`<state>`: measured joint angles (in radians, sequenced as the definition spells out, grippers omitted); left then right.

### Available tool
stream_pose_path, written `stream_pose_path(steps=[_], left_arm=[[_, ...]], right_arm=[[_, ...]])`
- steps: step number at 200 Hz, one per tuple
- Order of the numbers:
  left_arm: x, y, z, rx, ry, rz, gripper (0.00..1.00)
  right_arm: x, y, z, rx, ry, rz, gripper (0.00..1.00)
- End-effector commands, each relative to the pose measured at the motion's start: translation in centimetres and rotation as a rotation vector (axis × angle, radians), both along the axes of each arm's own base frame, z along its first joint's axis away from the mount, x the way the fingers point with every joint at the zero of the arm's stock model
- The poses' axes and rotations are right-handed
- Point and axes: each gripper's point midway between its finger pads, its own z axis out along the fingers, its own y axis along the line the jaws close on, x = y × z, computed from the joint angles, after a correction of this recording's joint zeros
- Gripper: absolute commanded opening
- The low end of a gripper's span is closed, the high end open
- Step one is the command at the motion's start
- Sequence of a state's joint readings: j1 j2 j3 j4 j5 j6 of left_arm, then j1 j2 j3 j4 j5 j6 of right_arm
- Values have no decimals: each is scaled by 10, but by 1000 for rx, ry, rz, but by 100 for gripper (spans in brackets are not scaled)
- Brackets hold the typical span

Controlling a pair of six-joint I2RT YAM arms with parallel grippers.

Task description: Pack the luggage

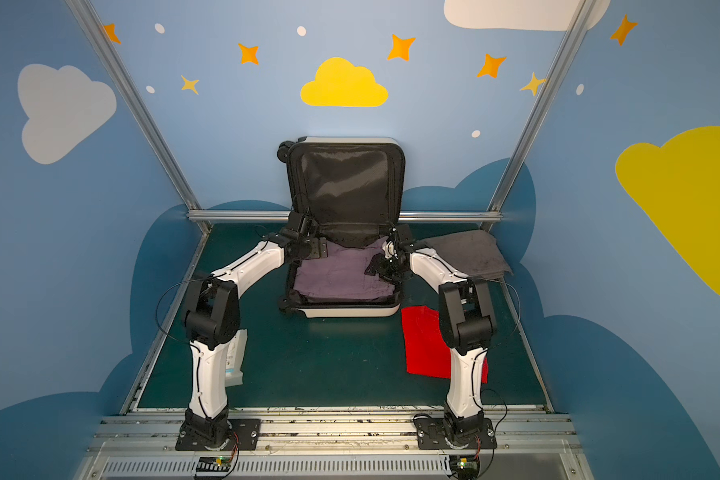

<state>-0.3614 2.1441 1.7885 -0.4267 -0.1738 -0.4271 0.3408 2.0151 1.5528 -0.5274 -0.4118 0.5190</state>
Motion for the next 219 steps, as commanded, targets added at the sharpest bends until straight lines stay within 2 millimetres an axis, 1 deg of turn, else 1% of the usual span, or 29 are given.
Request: stream_pose_path(steps=[1,43,50,67,98,127,137,181,215,219], left_arm=[[-1,-3,-14,10,39,-2,99],[3,-14,-24,-38,63,-17,99],[5,-16,-23,-50,58,-18,99],[8,-28,-17,-109,23,-59,99],[17,-46,7,-252,-114,-116,99],[20,-53,29,-363,-223,-147,99],[19,-54,40,-399,-273,-159,99],[20,-44,83,-520,-412,-166,99],[25,-31,109,-598,-467,-149,99],[23,-33,110,-613,-463,-166,99]], right_arm=[[-12,-9,-8,-37,47,-16,61],[-12,-9,-9,-40,49,-16,61],[-12,-9,-8,-40,49,-17,60],[-12,-10,-8,-41,48,-16,60],[-12,-11,-10,-46,52,-19,60],[-13,-12,-11,-51,56,-19,60],[-12,-12,-11,-51,54,-19,60],[-12,-13,-13,-54,57,-18,60],[-13,-14,-15,-56,63,-20,60],[-13,-14,-15,-56,63,-20,60]])
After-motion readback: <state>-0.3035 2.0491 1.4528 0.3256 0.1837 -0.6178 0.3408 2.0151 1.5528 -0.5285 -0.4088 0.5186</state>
